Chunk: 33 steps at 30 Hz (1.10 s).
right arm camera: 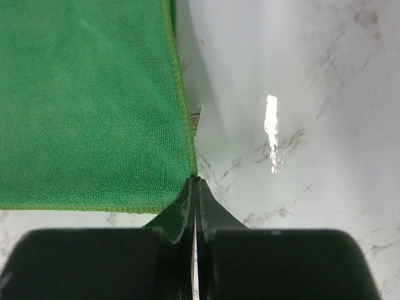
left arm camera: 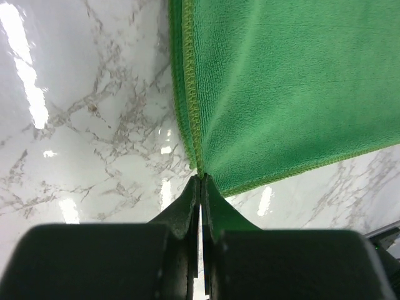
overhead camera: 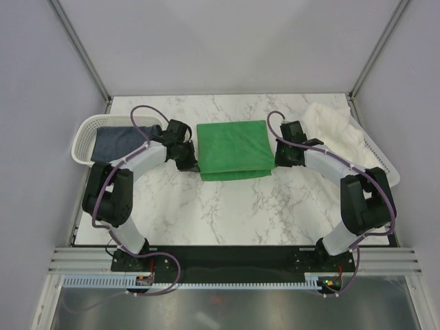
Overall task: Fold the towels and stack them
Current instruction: Fold the towel
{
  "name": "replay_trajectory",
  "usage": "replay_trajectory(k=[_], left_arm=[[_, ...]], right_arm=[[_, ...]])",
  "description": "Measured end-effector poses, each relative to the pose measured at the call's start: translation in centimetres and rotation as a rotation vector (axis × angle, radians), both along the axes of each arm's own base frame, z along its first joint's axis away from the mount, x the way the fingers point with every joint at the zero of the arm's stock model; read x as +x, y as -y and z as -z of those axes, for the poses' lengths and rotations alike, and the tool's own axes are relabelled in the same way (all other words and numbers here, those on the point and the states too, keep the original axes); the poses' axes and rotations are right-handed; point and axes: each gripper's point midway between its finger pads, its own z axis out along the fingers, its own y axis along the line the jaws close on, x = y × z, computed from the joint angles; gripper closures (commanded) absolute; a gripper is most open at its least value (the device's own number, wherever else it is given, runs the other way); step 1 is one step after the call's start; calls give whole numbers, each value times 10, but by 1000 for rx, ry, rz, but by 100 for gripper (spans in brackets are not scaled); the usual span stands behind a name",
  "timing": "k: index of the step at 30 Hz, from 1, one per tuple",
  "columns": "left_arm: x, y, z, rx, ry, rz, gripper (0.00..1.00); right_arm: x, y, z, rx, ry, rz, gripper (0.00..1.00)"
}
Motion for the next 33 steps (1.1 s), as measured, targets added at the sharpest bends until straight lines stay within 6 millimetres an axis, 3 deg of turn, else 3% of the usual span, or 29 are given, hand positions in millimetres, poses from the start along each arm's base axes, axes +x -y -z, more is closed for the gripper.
replay_trajectory(k=[3, 7, 19, 21, 22, 23, 26, 27, 30, 33], left_arm=[[-14, 1, 20, 22, -51, 16, 98], [-22, -1, 42, 48, -93, 21, 98], [-23, -8, 51, 84, -85, 8, 98], [-22, -8, 51, 85, -84, 9, 82], [-22, -8, 51, 86, -83, 12, 67], [-22, -8, 51, 84, -82, 17, 62], [-22, -5, 45, 66, -73, 23, 47], [-23, -5, 43, 68, -72, 24, 45], [-16, -6, 24, 69, -56, 28, 44], [19, -1, -17, 52, 52, 52, 43]], right_arm=[[-16, 2, 23, 2, -56, -4, 100], [-23, -1, 38, 18, -79, -15, 100], [-22, -16, 38, 96, -66, -45, 100], [-22, -16, 39, 96, -66, -43, 100], [-23, -15, 41, 95, -69, -42, 95], [-25, -14, 43, 93, -74, -41, 81], [-29, -12, 47, 85, -87, -34, 63], [-30, -11, 47, 81, -90, -32, 53], [-30, -7, 39, 53, -101, -29, 45], [-10, -10, 11, 44, -56, -47, 40]])
